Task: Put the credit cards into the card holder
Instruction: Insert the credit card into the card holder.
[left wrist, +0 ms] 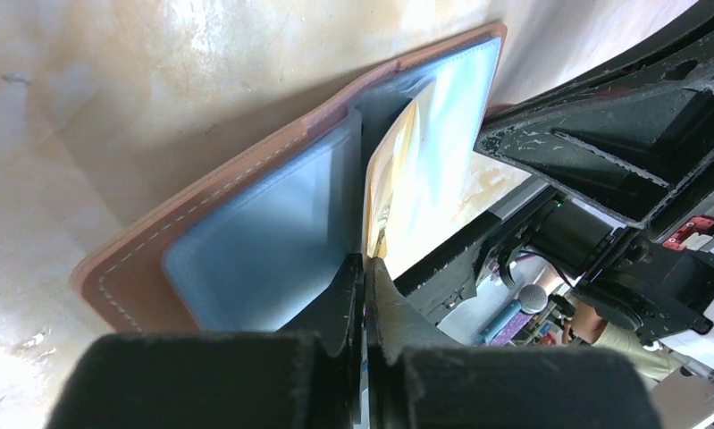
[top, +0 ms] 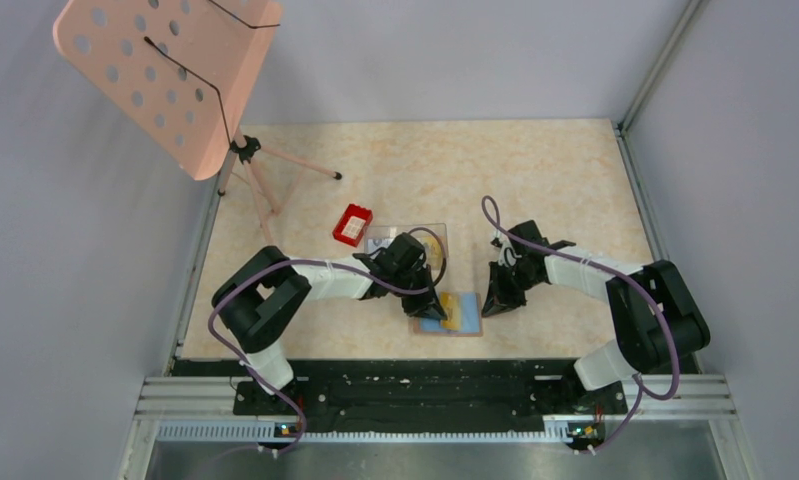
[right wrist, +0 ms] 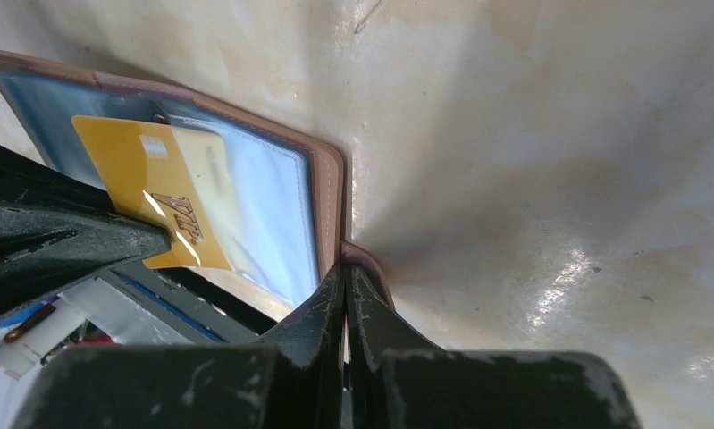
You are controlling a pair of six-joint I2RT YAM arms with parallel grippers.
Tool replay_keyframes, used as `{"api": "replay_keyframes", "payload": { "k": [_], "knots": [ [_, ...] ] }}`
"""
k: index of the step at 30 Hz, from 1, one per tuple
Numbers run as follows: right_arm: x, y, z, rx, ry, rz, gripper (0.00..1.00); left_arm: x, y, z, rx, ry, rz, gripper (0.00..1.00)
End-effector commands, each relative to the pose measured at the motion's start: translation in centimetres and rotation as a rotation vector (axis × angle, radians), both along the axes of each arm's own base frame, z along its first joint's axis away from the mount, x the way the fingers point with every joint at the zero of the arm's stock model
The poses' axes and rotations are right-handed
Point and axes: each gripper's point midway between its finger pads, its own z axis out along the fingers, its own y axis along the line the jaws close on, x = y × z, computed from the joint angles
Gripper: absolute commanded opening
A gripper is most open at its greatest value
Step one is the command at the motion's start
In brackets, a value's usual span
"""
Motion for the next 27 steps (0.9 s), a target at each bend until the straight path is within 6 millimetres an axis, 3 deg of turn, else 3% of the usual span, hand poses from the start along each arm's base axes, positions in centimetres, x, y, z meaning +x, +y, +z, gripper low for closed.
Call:
{"api": "replay_keyframes", "payload": {
  "k": [1, 5, 8, 12, 15, 21, 27],
  "knots": [
    [-1.4, 0.6, -1.6, 0.027, 0.025, 0.040, 0.00, -0.2, 0.3, -2.2, 0.084, 0.005, 0.019, 0.00],
    [-1.7, 0.7, -1.6, 0.036, 0.027, 0.038, 0.00, -0.8, -0.1, -2.3, 0.099, 0.007, -0.001, 0.00],
    [-1.9, 0.6, -1.6, 0.038, 0.026, 0.038, 0.00, -1.2, -0.2, -2.3, 0.138, -0.008, -0.034, 0.09],
    [-2.1, 0.6, -1.4, 0.041, 0.021, 0.036, 0.00, -1.5, -0.6, -1.8, 0.205, -0.053, -0.087, 0.30],
    [-2.0, 0.5, -1.3, 0.041, 0.016, 0.037, 0.00, -1.7, -0.2, -1.8, 0.281, -0.073, -0.122, 0.38],
    [-1.9, 0.6, -1.2, 0.040, 0.012, 0.039, 0.00, -1.3, 1.1, -1.5, 0.412, -0.119, -0.149, 0.45],
    [-1.8, 0.6, -1.1, 0.040, 0.009, 0.041, 0.00, -0.8, 1.1, -0.7, 0.407, -0.147, -0.146, 0.50]
  ]
}}
